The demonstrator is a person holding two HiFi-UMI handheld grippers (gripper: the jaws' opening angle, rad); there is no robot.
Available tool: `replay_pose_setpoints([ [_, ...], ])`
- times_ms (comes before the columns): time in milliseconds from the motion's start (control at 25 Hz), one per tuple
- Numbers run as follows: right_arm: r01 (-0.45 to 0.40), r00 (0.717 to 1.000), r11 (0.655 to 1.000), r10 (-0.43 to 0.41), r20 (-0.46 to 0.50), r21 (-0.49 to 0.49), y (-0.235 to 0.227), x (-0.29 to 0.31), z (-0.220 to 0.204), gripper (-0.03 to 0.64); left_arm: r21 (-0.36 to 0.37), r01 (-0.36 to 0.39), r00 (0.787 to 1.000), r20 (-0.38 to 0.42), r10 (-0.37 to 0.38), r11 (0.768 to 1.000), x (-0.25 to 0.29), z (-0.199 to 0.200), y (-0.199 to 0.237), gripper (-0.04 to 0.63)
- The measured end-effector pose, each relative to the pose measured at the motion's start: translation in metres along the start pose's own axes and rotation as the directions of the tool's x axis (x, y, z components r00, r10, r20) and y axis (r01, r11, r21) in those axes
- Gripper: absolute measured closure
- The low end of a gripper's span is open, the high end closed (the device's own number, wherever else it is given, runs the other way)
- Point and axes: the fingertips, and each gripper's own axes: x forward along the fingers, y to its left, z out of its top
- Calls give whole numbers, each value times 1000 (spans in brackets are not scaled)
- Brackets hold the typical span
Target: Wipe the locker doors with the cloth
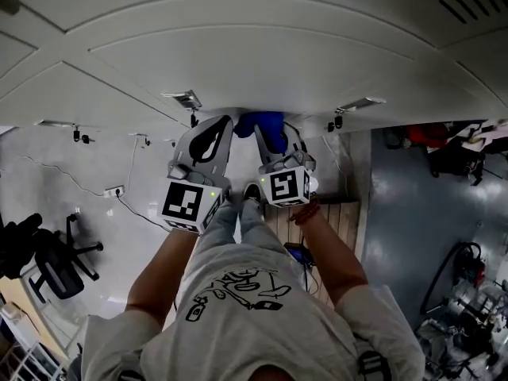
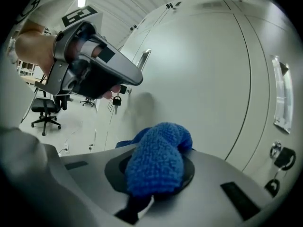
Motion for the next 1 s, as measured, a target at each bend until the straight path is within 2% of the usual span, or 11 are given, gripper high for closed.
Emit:
replay_pose_setpoints([
  [160, 15, 999, 1000, -15, -31, 5, -15, -9, -6, 594, 2, 16, 1000, 5, -16, 1000, 2, 5, -9, 592],
  [360, 66, 998, 998, -67, 6, 11, -44, -31, 21, 594, 13, 38, 999, 37, -38, 999, 4, 25, -22, 592],
  [720, 53, 986, 997, -61, 156, 51, -81, -66, 115, 594, 42, 52, 992, 111, -56, 998, -6, 88, -31, 592],
  [880, 57, 967, 994, -78, 244, 94, -105, -84, 169, 594, 62, 56, 988, 138, -64, 997, -13, 122, -32, 592],
  [1000, 70, 952, 995, -90, 291, 77, -120, -95, 208, 594, 82, 58, 984, 165, -71, 995, -19, 144, -32, 592],
])
